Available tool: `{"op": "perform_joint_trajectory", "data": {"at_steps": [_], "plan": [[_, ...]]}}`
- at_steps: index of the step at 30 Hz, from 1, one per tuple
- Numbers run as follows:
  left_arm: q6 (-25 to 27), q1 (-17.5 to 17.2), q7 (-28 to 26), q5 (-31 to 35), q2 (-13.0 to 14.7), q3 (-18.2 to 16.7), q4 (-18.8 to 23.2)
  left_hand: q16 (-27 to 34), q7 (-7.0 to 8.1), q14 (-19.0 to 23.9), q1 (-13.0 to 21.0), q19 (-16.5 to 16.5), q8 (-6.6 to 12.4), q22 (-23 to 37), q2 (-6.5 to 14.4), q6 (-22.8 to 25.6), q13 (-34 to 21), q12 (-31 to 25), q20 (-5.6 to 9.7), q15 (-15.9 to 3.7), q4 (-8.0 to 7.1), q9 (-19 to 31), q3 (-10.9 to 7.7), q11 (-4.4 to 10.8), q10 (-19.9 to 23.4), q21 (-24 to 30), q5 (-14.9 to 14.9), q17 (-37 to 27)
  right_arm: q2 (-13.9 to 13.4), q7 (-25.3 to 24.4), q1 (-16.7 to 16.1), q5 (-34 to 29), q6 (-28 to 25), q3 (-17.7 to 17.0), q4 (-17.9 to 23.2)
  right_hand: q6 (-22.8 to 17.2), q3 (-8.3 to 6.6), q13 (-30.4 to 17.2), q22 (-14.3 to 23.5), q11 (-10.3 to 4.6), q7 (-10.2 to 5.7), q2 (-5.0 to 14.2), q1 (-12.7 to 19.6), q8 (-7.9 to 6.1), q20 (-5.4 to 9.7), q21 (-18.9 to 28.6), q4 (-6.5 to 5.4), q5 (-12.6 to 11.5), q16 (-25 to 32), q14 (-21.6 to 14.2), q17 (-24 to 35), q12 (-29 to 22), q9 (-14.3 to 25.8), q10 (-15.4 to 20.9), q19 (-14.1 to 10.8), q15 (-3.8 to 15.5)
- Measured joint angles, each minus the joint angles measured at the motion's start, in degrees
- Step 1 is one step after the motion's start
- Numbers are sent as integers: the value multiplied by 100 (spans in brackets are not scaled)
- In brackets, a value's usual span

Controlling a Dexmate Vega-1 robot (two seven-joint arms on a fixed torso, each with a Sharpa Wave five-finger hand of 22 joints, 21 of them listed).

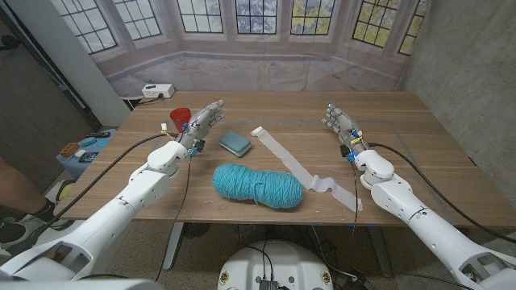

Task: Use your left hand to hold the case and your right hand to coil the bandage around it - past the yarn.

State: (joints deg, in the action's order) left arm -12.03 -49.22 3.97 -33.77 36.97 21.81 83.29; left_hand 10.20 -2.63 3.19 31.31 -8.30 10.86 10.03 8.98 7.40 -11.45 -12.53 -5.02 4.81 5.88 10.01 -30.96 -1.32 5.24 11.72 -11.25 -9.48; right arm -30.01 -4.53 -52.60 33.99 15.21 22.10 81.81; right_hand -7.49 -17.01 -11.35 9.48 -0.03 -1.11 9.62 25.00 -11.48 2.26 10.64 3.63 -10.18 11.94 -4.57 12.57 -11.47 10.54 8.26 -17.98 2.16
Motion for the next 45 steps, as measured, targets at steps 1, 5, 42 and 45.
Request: {"op": "perform_joint_trajectory", "data": {"at_steps": [1,5,42,45], "plan": [[14,7,6,20,24,3,19,0,9,0,4,0,0,0,4,9,0,0,0,0,10,0,5,0,0,0,0,0,1,-8,-6,-8,9,0,4,-10,-17,0,0,0,10,21,21,0,0,0,17,0,0,0,-6,0,0,0,0,0],[63,42,47,91,135,16,96,0,17,0,29,0,0,0,29,17,0,0,0,0,29,0,-1,0,0,0,0,0,7,-30,-18,-30,33,0,14,-9,-24,0,0,0,10,21,20,0,31,0,24,0,0,2,-6,0,0,0,-31,-2],[423,487,728,1341,1345,265,860,0,243,185,506,-173,38,-16,-112,244,27,-67,217,-246,426,-1,-129,430,387,0,-255,1,15,-257,-198,-198,152,-13,206,-8,-62,2,-1,31,9,-2,43,0,9,0,112,4,0,3,-32,0,-1,30,-51,-3],[432,534,789,1467,1434,287,907,0,263,185,545,-173,38,-16,-120,264,27,-67,217,-246,426,-1,-129,431,388,0,-275,1,0,-276,-229,-208,157,-22,244,-29,-62,2,-1,31,30,-2,43,0,9,0,112,4,0,3,-32,0,-1,31,-51,-3]]}}
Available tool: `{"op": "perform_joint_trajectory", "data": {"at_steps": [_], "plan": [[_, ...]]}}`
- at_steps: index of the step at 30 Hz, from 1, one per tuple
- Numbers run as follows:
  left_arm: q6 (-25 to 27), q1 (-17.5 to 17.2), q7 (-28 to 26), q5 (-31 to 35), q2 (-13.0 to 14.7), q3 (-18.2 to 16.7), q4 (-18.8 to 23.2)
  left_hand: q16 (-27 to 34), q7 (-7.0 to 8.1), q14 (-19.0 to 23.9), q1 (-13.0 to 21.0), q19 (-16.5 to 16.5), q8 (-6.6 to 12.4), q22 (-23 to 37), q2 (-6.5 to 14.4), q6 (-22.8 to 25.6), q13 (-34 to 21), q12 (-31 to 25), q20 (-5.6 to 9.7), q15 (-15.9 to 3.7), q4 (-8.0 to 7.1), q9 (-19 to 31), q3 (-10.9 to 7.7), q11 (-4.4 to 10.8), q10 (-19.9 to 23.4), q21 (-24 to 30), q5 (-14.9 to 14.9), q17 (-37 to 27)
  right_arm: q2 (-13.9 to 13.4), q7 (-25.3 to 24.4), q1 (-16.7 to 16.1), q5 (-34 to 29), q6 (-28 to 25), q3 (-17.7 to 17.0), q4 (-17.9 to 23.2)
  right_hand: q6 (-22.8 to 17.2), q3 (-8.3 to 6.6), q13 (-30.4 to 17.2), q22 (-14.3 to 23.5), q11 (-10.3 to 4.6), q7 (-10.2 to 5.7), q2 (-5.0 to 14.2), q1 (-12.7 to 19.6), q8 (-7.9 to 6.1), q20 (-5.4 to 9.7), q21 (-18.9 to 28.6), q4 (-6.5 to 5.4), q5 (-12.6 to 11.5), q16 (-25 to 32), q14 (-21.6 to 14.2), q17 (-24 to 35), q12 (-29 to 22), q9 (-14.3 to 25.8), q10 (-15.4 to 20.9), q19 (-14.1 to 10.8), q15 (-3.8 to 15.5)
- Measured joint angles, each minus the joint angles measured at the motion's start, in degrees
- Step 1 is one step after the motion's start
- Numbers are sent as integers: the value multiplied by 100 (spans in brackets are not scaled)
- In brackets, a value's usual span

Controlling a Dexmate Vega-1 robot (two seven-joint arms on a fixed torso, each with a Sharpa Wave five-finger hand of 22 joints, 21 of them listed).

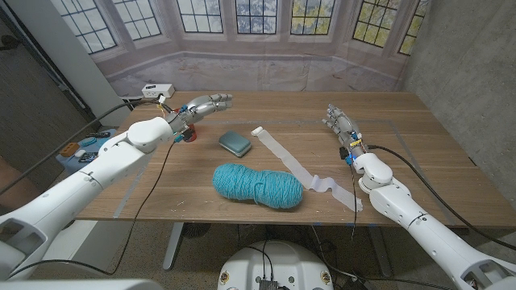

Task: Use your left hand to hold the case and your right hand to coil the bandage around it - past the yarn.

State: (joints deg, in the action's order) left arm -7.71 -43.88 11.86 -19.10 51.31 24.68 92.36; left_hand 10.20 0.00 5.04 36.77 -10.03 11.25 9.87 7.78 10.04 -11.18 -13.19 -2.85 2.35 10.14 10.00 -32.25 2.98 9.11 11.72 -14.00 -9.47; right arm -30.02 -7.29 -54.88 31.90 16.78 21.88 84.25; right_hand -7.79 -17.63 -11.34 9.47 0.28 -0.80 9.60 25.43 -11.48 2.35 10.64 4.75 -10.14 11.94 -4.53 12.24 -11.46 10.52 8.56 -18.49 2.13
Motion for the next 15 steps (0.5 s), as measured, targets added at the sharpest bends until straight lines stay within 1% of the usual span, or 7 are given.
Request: {"op": "perform_joint_trajectory", "data": {"at_steps": [2,4,8,13,15], "plan": [[4,12,28,45,23,5,11,0,-2,11,36,-5,0,0,-8,2,0,0,5,-11,0,0,0,31,31,0,0,0,-9,-6,-13,-2,0,-7,22,0,0,0,0,16,0,-17,17,0,0,0,0,0,0,0,0,0,0,-16,0,0],[19,51,92,151,81,24,40,0,-30,31,59,-21,0,1,-19,31,0,0,20,-31,17,0,-17,31,31,0,-19,0,-27,-27,-38,-10,1,-20,62,0,0,0,0,22,0,-23,23,0,0,0,0,0,0,0,0,0,0,-22,0,0],[26,150,206,312,176,86,58,0,-30,31,128,-41,0,0,-6,31,-1,0,41,-31,39,0,-40,31,31,0,-20,0,-49,-71,-70,-30,1,-36,120,21,-24,0,0,21,21,-23,23,0,0,0,23,0,0,0,0,0,0,-22,0,0],[26,272,380,517,238,175,49,0,-11,30,311,-41,0,1,-57,12,-1,0,41,-30,79,0,-79,31,30,-22,-63,0,-71,-112,-100,-48,-18,-50,180,22,8,0,0,21,21,-23,23,0,0,0,55,0,0,0,1,0,0,-22,0,0],[27,351,481,631,266,226,30,0,-9,7,357,-38,0,1,-102,9,-1,28,44,-8,79,14,-79,63,-3,-35,-63,0,-78,-132,-110,-57,-33,-53,201,22,8,0,0,21,21,-23,23,0,0,0,55,0,0,0,1,0,0,-22,0,0]]}}
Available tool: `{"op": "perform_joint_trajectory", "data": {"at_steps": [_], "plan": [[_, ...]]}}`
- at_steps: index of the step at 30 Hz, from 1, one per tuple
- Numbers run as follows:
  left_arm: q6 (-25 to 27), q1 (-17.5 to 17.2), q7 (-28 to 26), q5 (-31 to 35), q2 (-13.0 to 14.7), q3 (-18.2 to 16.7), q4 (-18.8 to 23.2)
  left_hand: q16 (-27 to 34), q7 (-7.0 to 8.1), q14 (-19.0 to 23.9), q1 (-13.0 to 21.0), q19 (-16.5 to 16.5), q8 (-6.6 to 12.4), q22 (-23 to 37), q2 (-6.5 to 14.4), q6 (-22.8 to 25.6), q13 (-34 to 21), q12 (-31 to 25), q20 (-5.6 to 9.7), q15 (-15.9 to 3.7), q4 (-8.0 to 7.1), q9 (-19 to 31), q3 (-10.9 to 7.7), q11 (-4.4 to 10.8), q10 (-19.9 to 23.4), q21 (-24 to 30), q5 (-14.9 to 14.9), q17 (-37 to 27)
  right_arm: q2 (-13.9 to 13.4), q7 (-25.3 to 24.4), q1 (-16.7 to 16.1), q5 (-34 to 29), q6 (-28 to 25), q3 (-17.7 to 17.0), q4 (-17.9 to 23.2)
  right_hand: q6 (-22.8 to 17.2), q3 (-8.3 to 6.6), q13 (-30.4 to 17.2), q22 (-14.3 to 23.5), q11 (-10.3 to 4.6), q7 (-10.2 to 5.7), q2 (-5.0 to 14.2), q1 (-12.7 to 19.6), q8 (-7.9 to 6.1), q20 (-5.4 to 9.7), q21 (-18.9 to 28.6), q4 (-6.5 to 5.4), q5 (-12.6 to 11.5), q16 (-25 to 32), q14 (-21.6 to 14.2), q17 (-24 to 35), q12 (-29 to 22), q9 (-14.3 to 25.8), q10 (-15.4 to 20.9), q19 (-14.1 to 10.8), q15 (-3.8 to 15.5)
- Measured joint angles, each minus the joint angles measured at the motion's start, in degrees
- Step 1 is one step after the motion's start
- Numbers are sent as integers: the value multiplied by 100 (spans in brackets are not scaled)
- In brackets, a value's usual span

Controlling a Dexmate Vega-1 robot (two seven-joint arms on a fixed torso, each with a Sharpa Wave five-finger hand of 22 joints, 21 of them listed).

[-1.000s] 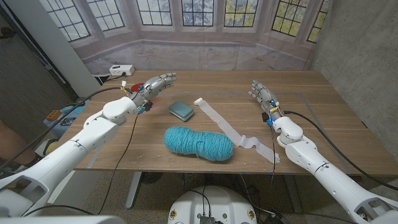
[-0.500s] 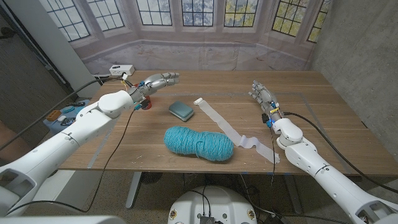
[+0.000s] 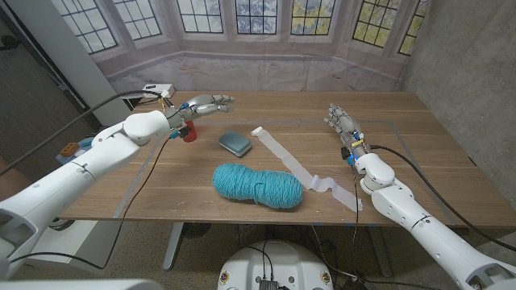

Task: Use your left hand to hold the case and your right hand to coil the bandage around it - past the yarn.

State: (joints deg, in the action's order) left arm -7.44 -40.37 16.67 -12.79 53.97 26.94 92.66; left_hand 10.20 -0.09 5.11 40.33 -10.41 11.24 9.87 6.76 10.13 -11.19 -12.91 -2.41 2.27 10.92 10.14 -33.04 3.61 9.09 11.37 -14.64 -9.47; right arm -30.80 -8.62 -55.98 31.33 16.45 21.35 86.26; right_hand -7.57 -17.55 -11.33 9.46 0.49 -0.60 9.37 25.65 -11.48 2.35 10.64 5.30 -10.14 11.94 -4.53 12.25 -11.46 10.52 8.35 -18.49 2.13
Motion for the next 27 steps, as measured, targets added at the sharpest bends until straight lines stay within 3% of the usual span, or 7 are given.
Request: {"op": "perform_joint_trajectory", "data": {"at_steps": [18,27], "plan": [[-21,742,885,787,114,418,-138,-25,9,-207,444,112,-50,1,-182,-175,-16,97,68,18,6,14,-39,-21,-223,-37,-22,-29,-5,-115,-15,-88,-42,-9,71,0,-24,0,0,0,-1,0,0,29,0,0,24,0,0,0,1,0,0,0,0,0],[-4,1081,1343,1132,137,603,-148,-25,-9,-422,786,205,-50,1,-390,-382,-15,128,37,91,30,14,-64,-54,-399,-58,-22,-28,6,-179,-41,-127,-34,-26,90,0,-24,0,0,0,-1,0,0,29,0,0,23,-27,0,0,-23,0,0,0,0,0]]}}
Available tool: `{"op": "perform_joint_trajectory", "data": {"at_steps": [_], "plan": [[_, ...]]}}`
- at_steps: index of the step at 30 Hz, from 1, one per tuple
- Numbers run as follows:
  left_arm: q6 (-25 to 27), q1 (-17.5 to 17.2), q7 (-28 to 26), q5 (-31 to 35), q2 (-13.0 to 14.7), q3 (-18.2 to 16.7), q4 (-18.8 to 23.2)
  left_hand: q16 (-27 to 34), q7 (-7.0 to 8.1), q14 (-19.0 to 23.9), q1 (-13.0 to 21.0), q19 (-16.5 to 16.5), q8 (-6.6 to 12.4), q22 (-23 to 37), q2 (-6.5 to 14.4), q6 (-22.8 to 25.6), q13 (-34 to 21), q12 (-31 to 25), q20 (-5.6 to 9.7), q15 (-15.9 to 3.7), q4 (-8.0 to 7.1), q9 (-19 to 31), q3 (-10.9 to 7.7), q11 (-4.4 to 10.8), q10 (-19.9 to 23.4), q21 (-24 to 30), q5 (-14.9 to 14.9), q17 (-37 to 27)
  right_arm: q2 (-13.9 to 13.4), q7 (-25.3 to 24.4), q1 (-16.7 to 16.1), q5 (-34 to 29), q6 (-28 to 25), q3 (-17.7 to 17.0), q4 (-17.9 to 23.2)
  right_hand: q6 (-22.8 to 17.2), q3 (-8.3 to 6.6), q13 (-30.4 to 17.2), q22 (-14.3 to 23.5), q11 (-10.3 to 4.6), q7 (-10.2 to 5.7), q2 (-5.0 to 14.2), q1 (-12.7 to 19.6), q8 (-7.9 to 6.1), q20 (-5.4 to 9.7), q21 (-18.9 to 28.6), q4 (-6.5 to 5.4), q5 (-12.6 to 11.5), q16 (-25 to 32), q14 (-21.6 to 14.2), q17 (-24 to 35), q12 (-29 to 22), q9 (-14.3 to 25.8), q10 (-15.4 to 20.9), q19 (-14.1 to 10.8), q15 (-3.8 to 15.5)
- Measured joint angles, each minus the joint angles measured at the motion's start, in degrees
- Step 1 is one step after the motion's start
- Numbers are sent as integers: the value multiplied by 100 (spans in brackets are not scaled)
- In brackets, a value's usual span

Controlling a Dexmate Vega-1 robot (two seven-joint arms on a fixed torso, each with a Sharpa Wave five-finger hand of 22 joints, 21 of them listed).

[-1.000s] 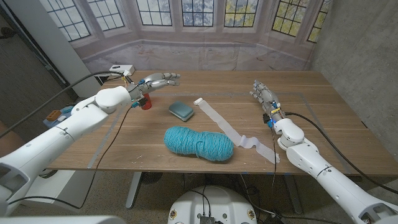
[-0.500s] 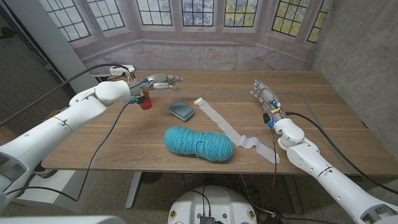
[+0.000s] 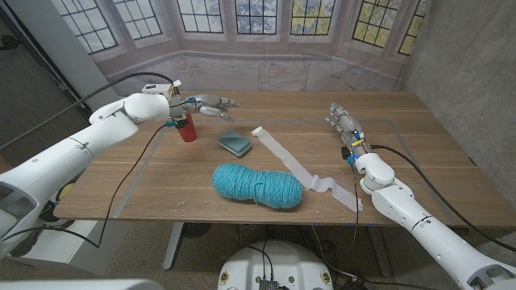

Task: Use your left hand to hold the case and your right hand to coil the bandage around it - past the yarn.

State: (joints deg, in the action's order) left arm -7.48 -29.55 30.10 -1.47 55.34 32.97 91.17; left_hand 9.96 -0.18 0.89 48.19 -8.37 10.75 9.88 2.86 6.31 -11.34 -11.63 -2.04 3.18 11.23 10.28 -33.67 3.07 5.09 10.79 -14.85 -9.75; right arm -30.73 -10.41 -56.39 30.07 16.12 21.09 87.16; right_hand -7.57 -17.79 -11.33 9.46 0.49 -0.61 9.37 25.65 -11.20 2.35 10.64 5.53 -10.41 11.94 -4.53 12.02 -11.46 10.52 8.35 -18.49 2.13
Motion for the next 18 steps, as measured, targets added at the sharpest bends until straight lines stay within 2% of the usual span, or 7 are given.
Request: {"op": "perform_joint_trajectory", "data": {"at_steps": [6,18], "plan": [[16,226,308,310,54,116,53,1,-12,-40,116,43,0,0,-63,-50,0,0,-2,-21,0,0,0,31,-31,1,0,0,7,-46,-23,-30,22,-8,25,0,-24,0,0,0,0,0,0,0,0,0,24,0,0,0,-5,0,0,0,0,0],[-111,458,635,1079,181,288,293,1,-12,-71,279,41,0,0,-227,-49,-27,0,-1,-53,-26,-1,27,62,-61,2,109,1,39,-95,-46,-59,65,-15,37,0,-24,0,0,0,0,23,23,0,0,0,24,0,0,0,12,0,0,0,0,0]]}}
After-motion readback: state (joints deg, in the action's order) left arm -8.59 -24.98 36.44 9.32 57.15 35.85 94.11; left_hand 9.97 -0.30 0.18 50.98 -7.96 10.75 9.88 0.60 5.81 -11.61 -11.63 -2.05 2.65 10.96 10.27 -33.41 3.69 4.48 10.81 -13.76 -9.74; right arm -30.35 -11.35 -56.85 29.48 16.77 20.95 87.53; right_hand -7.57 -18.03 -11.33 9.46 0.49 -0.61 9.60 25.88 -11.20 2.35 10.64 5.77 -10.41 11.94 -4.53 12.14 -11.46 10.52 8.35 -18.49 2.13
